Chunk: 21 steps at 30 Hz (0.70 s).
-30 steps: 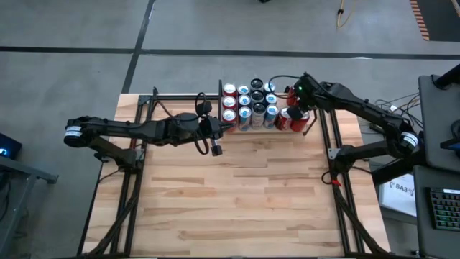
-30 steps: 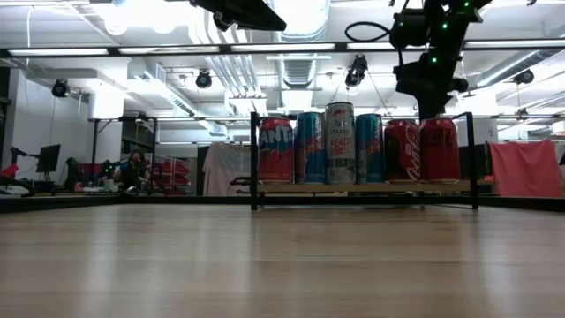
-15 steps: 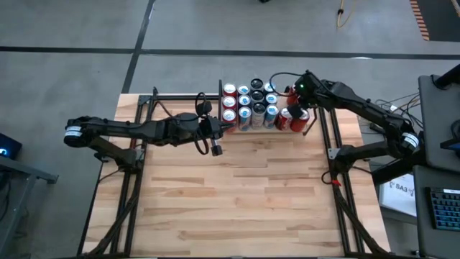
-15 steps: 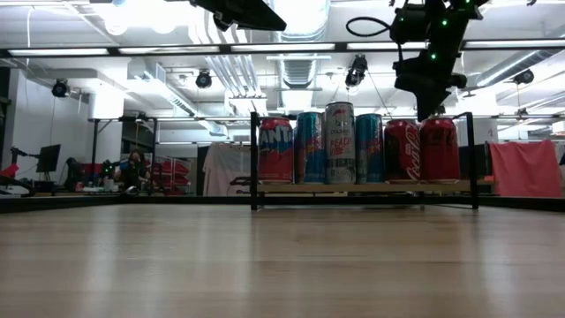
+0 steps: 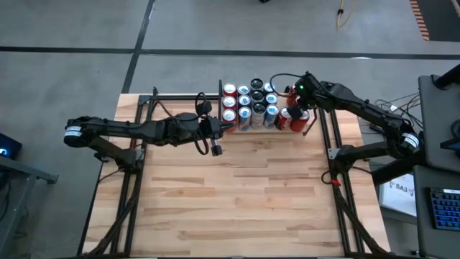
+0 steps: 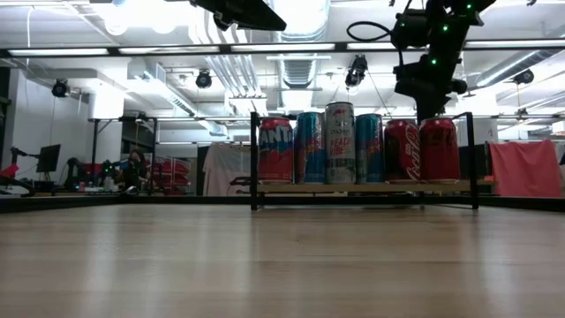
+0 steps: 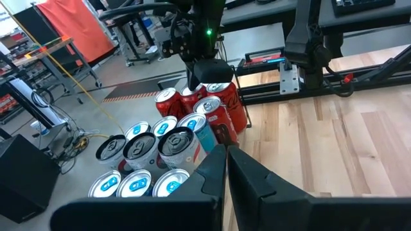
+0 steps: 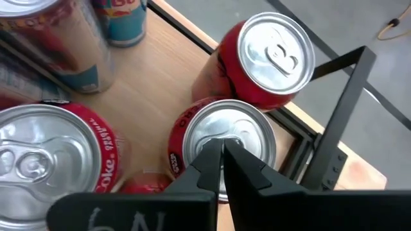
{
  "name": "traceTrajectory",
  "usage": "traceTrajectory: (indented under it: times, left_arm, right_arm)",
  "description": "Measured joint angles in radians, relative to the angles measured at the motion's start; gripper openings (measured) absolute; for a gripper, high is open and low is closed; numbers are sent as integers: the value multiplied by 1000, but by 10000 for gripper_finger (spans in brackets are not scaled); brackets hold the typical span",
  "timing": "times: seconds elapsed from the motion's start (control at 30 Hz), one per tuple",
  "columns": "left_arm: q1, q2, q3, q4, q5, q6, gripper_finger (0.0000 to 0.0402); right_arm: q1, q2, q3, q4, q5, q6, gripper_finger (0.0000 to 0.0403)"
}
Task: Place canned beverage on shelf
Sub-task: Adjust the soda cans on the shelf
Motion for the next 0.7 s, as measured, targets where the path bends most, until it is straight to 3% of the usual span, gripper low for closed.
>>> traceTrajectory:
  times: [0.7]
  left_arm:
    - [0,-29,0,2,-1,10,0]
  right_arm:
    - [-26,-21,73,55,2,-22,9]
